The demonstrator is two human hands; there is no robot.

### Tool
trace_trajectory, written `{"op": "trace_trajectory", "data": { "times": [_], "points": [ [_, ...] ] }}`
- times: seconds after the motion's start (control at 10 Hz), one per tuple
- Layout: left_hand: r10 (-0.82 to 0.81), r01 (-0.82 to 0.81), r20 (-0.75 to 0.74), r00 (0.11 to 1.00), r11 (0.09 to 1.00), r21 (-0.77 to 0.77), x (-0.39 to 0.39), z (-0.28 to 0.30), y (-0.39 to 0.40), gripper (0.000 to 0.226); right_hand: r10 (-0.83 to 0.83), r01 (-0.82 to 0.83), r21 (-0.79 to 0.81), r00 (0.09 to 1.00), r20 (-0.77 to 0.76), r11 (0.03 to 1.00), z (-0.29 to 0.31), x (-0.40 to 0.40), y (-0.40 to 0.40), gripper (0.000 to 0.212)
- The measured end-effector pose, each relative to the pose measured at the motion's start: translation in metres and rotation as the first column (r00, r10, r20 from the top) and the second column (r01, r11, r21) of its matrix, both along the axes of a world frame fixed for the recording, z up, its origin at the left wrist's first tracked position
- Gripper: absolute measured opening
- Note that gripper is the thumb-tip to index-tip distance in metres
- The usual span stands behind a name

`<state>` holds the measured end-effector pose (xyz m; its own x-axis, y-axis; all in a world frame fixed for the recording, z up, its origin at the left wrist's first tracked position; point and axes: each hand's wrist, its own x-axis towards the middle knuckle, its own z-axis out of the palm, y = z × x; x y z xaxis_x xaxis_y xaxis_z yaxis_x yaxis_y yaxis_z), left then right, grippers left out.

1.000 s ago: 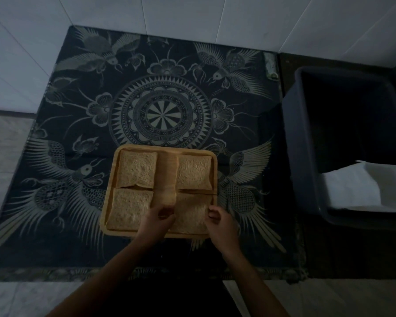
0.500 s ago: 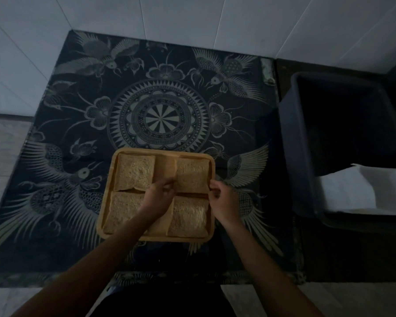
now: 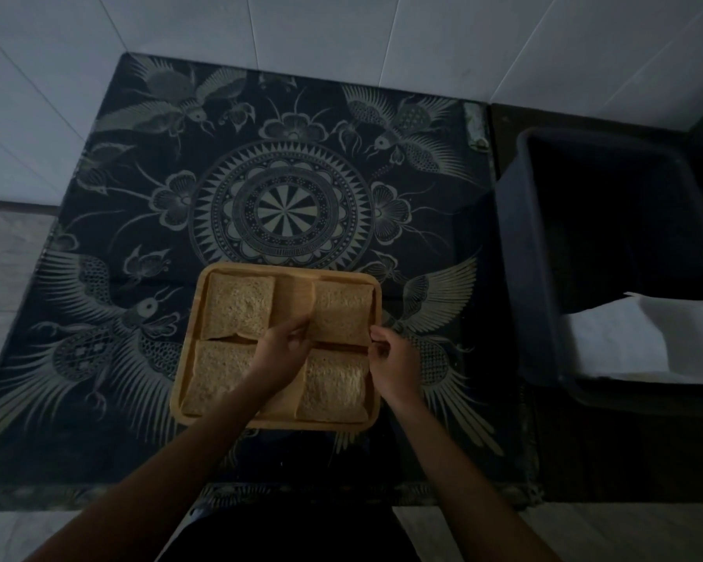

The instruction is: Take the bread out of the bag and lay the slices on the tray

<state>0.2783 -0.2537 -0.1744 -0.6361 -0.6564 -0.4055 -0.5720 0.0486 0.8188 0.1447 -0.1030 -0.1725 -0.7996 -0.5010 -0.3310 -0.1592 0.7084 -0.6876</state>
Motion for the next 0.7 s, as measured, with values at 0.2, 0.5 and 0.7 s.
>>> {"op": "trace_trajectory", "data": {
  "times": [0.2, 0.5, 0.7],
  "points": [
    [0.023, -0.023, 0.002, 1.000, 1.000, 0.006, 0.003, 0.001, 0.004, 0.045, -0.009, 0.010, -0.019, 0.999, 0.043, 1.000, 0.003, -0.002, 0.001, 0.034],
    [-0.073, 0.078, 0.029, 0.997, 0.965, -0.248, 0.010, 0.009, 0.010, 0.045, -0.028, 0.036, -0.094, 0.996, 0.084, 0.995, 0.017, -0.012, 0.012, 0.033],
    [-0.186, 0.216, 0.110, 0.976, 0.830, -0.515, 0.008, 0.029, -0.002, 0.051, 0.107, -0.121, -0.083, 0.981, -0.161, 0.989, 0.031, -0.028, 0.008, 0.054]
  ]
}}
